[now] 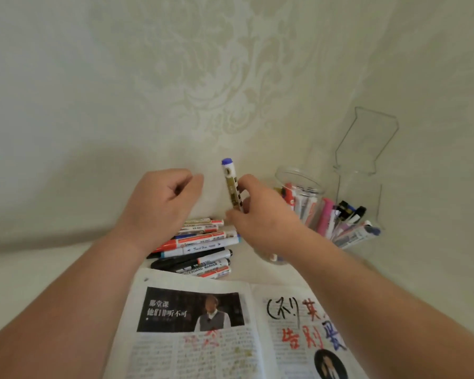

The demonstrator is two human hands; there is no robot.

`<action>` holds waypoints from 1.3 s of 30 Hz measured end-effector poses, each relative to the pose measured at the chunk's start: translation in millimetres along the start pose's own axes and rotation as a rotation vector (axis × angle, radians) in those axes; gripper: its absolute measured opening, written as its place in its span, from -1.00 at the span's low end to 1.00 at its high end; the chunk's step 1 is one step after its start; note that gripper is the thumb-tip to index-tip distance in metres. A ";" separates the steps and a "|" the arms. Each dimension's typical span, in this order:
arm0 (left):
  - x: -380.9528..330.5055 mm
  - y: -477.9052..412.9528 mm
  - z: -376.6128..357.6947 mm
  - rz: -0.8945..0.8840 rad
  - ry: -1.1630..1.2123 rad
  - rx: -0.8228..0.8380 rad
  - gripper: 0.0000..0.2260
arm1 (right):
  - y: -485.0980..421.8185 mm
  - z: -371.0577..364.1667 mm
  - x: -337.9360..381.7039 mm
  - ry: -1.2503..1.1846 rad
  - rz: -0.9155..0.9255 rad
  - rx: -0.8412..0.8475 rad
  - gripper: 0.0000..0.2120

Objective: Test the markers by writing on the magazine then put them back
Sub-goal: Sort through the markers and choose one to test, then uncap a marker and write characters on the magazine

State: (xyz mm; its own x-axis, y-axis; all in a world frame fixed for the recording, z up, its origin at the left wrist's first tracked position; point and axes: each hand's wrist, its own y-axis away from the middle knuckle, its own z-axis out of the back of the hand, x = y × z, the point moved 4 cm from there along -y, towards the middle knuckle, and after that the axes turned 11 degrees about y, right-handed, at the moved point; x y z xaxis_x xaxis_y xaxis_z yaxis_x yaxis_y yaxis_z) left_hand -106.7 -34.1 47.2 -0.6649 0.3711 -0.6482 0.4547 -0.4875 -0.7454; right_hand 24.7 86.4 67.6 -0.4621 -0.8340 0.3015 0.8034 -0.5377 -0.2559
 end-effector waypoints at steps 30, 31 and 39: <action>-4.0 37.9 -89.5 -0.083 -0.159 0.508 -0.54 | 14.3 142.9 -94.6 0.187 -0.250 -0.604 -0.79; -3.6 38.2 -90.5 -0.075 -0.152 0.516 -0.54 | 15.1 146.6 -104.1 0.303 -0.311 -0.495 -0.81; -4.4 42.6 -99.3 -0.122 -0.171 0.546 -0.57 | 29.1 124.7 -148.8 0.548 -0.550 0.256 -0.78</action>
State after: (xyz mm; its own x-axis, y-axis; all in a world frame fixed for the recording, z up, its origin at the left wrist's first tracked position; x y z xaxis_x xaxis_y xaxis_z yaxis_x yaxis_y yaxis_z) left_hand -25.6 22.0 2.8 -0.8004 0.3394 -0.4942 0.0277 -0.8025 -0.5960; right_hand 163.6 210.3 129.8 -0.8802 -0.4368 -0.1858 0.4383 -0.8981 0.0353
